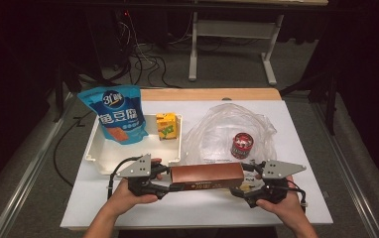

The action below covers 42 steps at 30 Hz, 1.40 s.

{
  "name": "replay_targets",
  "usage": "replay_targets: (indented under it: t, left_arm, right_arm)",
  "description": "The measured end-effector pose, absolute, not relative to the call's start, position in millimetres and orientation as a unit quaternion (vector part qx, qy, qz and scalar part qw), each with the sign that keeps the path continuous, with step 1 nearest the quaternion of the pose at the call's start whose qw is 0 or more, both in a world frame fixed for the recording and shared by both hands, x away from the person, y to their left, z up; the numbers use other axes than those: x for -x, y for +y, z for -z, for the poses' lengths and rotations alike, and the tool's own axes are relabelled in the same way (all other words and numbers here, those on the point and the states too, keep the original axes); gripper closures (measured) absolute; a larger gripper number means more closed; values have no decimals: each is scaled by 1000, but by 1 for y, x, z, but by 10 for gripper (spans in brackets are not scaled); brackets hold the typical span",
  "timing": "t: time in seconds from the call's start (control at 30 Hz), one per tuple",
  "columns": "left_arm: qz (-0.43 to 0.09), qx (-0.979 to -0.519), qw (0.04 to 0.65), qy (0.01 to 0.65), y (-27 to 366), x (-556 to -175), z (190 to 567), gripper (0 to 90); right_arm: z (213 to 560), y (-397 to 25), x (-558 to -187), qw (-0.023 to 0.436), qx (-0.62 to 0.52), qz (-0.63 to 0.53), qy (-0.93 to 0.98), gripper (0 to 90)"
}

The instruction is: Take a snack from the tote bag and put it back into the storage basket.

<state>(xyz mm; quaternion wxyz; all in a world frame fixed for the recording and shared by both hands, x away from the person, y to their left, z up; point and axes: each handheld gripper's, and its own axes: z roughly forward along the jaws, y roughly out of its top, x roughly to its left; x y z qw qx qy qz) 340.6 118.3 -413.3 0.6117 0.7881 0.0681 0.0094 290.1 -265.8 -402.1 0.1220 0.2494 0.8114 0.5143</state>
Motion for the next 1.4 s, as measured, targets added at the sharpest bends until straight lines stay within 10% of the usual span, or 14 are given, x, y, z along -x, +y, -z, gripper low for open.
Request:
replay_targets:
  t: [1.4]
  left_arm:
    - [-118, -745, 619, 217, 221, -349, 408, 481]
  right_arm:
    - [416, -274, -290, 128, -298, -505, 800, 185]
